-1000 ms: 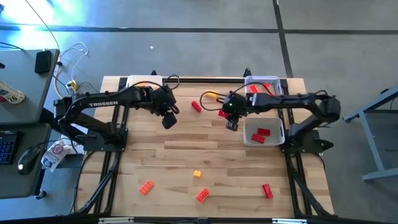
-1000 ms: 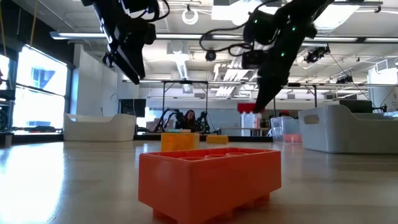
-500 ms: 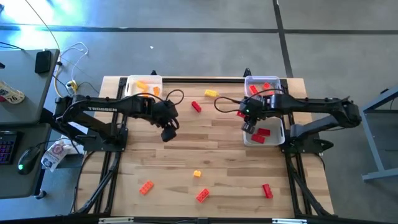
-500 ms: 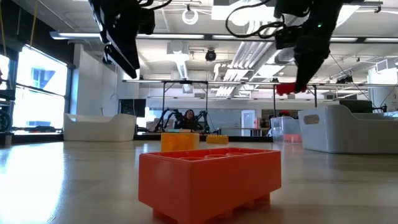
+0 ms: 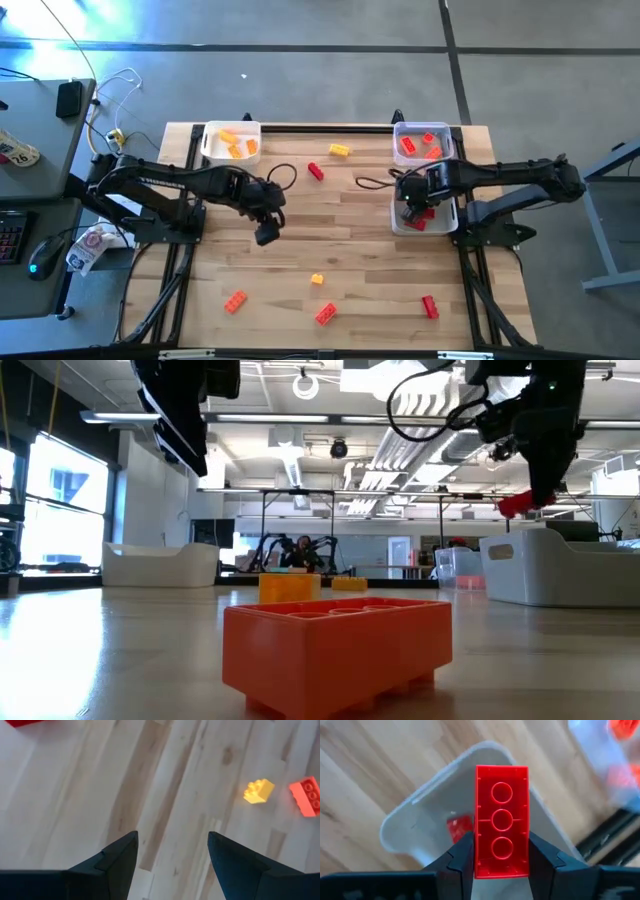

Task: Sort & place blocks by color
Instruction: Put the red game piece into the gray bin

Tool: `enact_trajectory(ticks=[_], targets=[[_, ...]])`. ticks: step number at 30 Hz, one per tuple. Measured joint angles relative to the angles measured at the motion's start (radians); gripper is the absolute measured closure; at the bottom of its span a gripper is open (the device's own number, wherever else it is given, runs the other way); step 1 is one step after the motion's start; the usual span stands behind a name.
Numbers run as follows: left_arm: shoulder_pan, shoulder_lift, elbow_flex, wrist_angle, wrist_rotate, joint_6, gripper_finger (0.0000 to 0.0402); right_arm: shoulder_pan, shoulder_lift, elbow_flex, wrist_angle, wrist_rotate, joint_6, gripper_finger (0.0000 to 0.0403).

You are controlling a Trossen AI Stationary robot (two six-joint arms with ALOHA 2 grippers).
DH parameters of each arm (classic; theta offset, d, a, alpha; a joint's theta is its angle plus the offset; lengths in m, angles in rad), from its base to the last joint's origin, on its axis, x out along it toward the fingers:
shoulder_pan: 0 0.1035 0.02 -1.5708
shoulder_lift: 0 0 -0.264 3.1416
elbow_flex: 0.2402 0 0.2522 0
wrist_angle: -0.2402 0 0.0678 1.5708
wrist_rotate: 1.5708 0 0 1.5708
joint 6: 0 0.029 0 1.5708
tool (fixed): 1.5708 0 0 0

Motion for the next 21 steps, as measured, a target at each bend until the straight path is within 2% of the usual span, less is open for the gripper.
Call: enact_trajectory(ticks=[4,10,15,21], targets=[[-0.04,0.0,0.0,-0.001,0.0,-0.032,0.0174,0.019,0.006,0.0,-0.021,-0.067,0.084,0.0291],[-0.102,0.0,0.0,-0.002,-0.001,-0.121,0.0174,0.042,0.062,0.0,-0.022,-0.086,0.134,0.0291],[-0.169,0.0,0.0,-0.008,-0.024,-0.144,0.0174,0.044,0.149,0.0,-0.021,-0.133,0.127,0.0291],[-0.241,0.0,0.0,-0.009,-0.027,-0.229,0.0174,0.044,0.249,0.0,-0.016,-0.178,0.044,0.0291]])
